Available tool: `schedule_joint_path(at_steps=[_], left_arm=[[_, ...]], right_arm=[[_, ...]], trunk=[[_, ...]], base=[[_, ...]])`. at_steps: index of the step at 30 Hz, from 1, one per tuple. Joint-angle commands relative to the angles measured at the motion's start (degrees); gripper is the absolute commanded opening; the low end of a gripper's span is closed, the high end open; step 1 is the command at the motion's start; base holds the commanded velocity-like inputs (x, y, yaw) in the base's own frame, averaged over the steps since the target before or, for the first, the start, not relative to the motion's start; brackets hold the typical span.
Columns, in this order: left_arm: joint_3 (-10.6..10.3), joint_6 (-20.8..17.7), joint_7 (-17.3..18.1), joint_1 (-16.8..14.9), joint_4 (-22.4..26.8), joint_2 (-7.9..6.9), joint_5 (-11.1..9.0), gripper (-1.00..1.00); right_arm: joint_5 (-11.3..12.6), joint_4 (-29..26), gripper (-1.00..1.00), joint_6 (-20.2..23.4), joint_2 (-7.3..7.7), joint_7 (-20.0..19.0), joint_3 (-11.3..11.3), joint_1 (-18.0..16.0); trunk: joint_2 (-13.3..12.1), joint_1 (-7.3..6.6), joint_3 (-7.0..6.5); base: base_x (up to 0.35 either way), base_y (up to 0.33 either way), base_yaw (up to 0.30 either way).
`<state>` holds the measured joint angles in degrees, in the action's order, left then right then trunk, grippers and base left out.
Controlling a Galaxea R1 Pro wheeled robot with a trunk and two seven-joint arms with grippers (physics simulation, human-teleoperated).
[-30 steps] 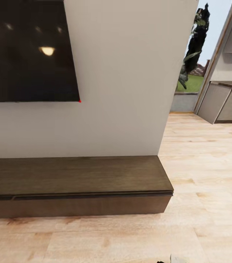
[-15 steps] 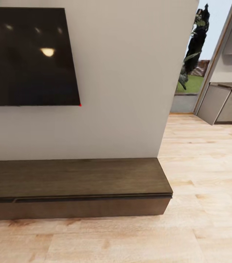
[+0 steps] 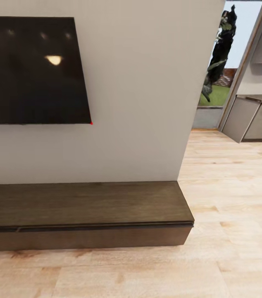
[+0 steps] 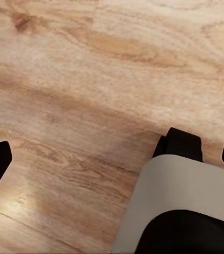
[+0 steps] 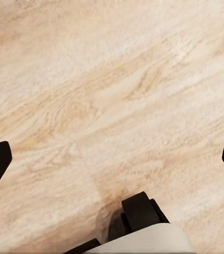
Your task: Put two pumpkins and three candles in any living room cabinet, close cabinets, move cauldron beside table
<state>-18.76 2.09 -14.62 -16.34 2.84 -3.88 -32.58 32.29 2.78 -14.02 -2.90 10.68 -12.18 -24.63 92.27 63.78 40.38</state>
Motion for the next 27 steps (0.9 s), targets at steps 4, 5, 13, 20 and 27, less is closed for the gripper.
schedule_joint_path(at_steps=[4, 5, 13, 20, 27], left_arm=[[-0.49, 0.11, -0.16, 0.04, -0.01, 0.1, -0.61, 1.0], [-0.49, 0.11, -0.15, 0.05, -0.02, 0.13, -0.62, 1.0], [-0.49, 0.11, -0.16, 0.14, -0.03, 0.2, -0.64, 1.0], [-0.49, 0.11, -0.17, 0.32, -0.03, 0.44, -0.73, 1.0], [-0.49, 0.11, -0.17, 1.05, -0.03, 0.57, -0.73, 1.0]], right_arm=[[0.26, 0.14, 1.0, -0.16, -0.15, 0.04, -0.55, -0.08], [0.22, 0.13, 1.0, -0.07, -0.14, 0.04, -0.55, -0.09], [-0.02, 0.2, 1.0, 0.14, -0.17, 0.04, -0.56, -0.08], [-0.03, 0.19, 1.0, 0.14, -0.17, 0.04, -0.51, 0.26], [-0.03, 0.13, 1.0, -0.11, -0.17, 0.04, -0.48, 0.96]], trunk=[[-1.6, -0.89, -0.68], [-2.0, -1.11, -0.86], [-5.2, -2.87, -2.29], [-8.01, -4.4, -3.55], [-10.82, -5.94, -4.81]], base=[[0.0, 0.0, 0.0], [0.0, 0.0, 0.0], [0.0, 0.0, 0.0], [0.0, 0.0, 0.0], [0.0, 0.0, 0.0]])
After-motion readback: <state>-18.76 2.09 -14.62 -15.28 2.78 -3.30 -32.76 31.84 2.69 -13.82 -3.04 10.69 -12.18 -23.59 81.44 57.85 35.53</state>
